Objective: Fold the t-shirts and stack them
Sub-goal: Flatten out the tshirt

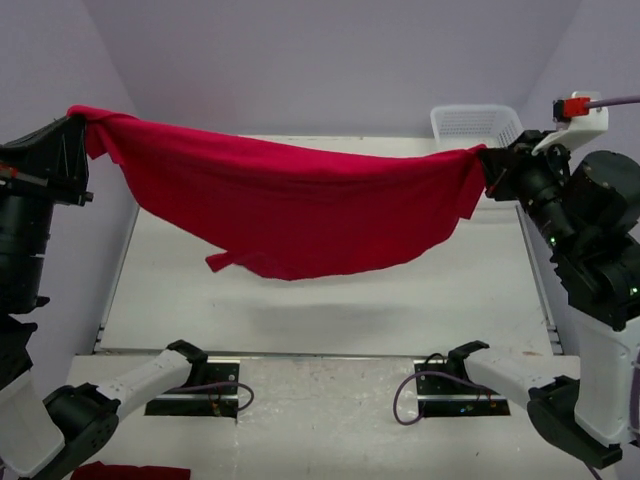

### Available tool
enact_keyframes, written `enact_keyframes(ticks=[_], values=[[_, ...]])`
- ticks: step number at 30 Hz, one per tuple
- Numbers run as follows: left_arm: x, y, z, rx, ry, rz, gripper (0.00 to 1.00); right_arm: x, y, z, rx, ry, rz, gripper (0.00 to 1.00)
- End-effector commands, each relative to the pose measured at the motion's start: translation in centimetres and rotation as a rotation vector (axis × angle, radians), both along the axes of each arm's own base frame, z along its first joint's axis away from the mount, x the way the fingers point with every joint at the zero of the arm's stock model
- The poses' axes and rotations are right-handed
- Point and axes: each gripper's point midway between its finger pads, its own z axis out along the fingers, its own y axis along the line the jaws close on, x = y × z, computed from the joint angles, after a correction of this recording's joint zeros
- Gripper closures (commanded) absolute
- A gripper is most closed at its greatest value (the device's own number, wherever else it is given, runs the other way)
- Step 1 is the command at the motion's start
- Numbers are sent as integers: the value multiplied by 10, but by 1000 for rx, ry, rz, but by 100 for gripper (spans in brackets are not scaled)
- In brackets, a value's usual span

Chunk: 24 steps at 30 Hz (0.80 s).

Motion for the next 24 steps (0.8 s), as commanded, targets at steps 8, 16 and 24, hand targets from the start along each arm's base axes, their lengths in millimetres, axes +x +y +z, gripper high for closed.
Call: enact_keyframes(ticks=[8, 16, 24], values=[[-5, -62, -46, 35, 60, -325, 100, -52, -8, 69, -14, -203, 80, 100], [27, -84, -197, -58, 336, -354, 100, 32, 18, 37, -92, -38, 67, 100], [60, -95, -360, -181, 623, -277, 100, 195, 98, -93, -202, 270, 219, 100]])
